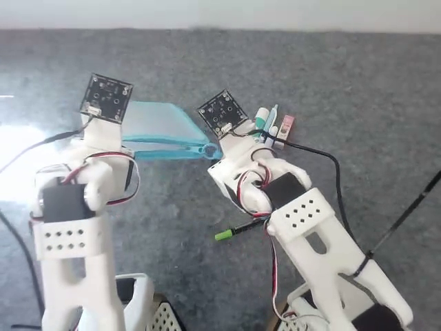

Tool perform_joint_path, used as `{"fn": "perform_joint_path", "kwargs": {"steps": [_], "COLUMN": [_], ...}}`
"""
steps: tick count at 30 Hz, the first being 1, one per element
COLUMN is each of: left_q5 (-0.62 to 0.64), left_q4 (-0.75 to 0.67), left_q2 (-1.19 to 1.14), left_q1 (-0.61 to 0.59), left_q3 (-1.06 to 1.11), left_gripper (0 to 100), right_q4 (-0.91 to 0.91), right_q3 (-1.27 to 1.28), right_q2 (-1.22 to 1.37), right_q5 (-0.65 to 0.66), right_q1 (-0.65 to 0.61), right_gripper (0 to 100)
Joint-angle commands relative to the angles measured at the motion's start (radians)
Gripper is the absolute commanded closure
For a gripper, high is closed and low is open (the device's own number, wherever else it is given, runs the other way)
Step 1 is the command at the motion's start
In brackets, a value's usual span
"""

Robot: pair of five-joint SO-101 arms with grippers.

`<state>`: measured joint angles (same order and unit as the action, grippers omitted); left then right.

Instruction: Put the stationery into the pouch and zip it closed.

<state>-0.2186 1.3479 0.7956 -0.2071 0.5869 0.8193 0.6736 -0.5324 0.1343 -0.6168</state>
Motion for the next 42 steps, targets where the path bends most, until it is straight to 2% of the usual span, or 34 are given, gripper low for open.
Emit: {"fn": "perform_joint_path", "kwargs": {"steps": [1, 6, 14, 20, 26, 33, 36, 40, 42], "left_q5": [0.041, 0.117, 0.189, 0.189, 0.186, 0.187, 0.189, 0.192, 0.203], "left_q4": [-0.089, -0.17, -0.269, -0.269, -0.269, -0.269, -0.301, -0.33, -0.328], "left_q2": [0.015, 0.017, 0.018, 0.02, 0.02, 0.02, 0.018, 0.018, 0.018], "left_q1": [-0.012, -0.011, -0.017, -0.049, -0.077, -0.071, -0.051, -0.044, -0.046], "left_q3": [0.038, 0.111, 0.24, 0.254, 0.26, 0.277, 0.311, 0.337, 0.34], "left_gripper": [99, 99, 99, 99, 99, 99, 99, 99, 99], "right_q4": [0.027, 0.088, 0.091, 0.091, 0.085, 0.091, 0.145, 0.312, 0.354], "right_q3": [-0.011, -0.043, -0.058, -0.11, -0.112, -0.112, -0.121, -0.17, -0.169], "right_q2": [-0.005, -0.004, 0.079, 0.163, 0.163, 0.16, 0.139, 0.016, -0.061], "right_q5": [0.031, 0.031, 0.031, 0.031, 0.031, 0.031, 0.026, 0.031, 0.051], "right_q1": [0.027, 0.027, 0.028, 0.035, 0.122, 0.122, 0.059, -0.07, -0.074], "right_gripper": [93.8, 93.8, 93.8, 93.8, 93.8, 92.8, 85.8, 71.8, 66.9]}}
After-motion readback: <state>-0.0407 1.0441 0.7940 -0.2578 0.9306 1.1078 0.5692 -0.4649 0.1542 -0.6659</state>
